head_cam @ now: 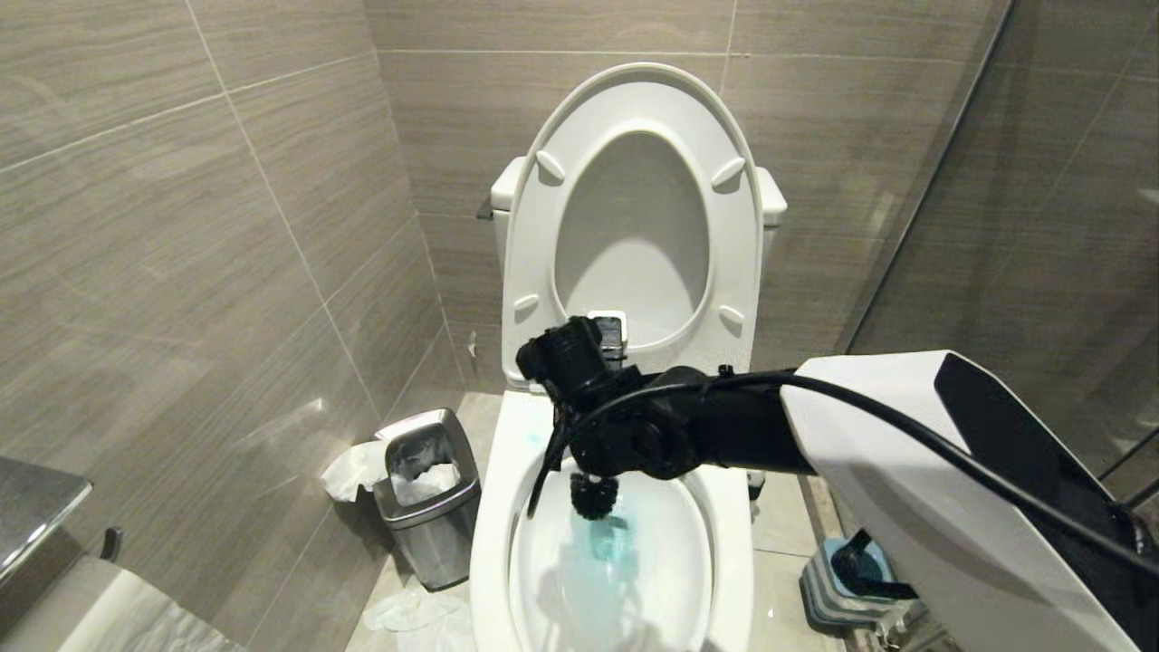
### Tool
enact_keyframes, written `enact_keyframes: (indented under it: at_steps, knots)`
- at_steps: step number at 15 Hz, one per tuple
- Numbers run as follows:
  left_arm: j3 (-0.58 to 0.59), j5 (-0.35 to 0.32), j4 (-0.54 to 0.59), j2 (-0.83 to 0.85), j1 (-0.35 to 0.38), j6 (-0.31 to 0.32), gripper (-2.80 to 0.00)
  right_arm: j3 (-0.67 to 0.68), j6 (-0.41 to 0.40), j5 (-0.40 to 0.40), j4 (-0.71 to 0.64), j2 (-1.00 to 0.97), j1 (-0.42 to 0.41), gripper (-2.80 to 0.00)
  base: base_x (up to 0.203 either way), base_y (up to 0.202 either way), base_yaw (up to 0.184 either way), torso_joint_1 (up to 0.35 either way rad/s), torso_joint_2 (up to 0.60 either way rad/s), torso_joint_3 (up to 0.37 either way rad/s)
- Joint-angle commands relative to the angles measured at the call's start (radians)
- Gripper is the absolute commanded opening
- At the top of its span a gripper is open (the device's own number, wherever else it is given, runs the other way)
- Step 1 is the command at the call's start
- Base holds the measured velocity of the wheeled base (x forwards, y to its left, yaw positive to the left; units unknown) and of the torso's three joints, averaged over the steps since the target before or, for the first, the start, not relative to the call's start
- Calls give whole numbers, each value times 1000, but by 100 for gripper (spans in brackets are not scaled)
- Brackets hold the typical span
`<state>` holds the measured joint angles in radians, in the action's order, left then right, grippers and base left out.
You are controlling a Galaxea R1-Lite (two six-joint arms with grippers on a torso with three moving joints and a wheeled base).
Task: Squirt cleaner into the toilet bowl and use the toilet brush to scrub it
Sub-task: Scrub the toilet bowl
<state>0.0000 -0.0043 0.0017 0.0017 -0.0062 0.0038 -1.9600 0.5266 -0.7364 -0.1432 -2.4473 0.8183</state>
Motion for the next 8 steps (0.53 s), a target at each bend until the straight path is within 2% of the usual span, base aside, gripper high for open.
enact_keyframes:
  at_steps: [1,4,8]
  knots:
    - [0,0,0,0,-1,0,-280,32,8,-2,-1,5,58,-280,0,0,0,0,0,0]
    - [0,0,0,0,0,-1,-280,128,18,1,0,61,105,-280,0,0,0,0,0,0]
    - [0,0,0,0,-1,0,-280,354,58,3,2,182,141,-280,0,0,0,0,0,0]
